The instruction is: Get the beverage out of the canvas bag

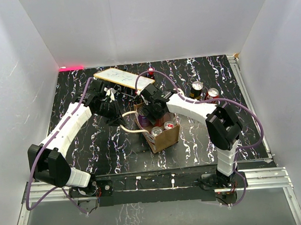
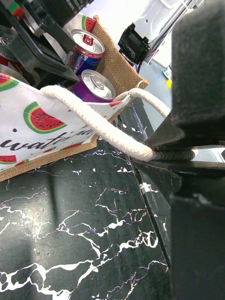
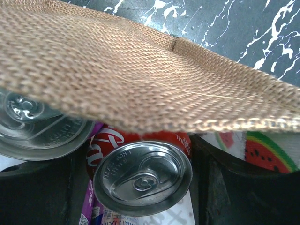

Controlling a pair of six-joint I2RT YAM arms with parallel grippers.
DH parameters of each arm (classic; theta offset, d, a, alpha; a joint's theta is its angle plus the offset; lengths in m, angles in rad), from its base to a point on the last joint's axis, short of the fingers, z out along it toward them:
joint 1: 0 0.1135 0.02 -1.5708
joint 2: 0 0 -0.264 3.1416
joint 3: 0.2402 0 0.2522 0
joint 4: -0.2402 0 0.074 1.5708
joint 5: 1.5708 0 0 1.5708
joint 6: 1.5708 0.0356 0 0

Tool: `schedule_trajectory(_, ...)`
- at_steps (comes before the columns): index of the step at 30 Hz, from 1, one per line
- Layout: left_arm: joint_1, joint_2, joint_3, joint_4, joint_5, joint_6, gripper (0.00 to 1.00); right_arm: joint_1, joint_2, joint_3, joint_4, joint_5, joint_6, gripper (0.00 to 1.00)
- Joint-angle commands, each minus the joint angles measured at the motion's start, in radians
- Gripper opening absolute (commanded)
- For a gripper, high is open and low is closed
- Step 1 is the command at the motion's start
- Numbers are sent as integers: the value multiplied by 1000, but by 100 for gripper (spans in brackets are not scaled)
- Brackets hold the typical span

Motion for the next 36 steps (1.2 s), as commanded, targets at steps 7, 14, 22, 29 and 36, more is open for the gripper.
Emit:
schedule_trajectory(7, 0, -19, -7, -11, 6, 3, 0, -6, -80, 65, -1, -37, 11, 50)
schedule_trajectory(14, 0, -26, -9, -16, -3, 3, 0, -5, -182, 127, -25, -70, 56, 29)
schedule_trajectory(22, 0, -32, -14, -12, -8, -2, 0, -9, -257, 211, -75, -128, 148, 10)
schedule_trajectory(29, 1, -31, -11, -14, -6, -2, 0, -39, -333, 302, -100, -169, 211, 8)
schedule_trajectory(36, 0, -32, -14, -18, -5, 0, 0, -163, -402, 411, -123, -191, 263, 8)
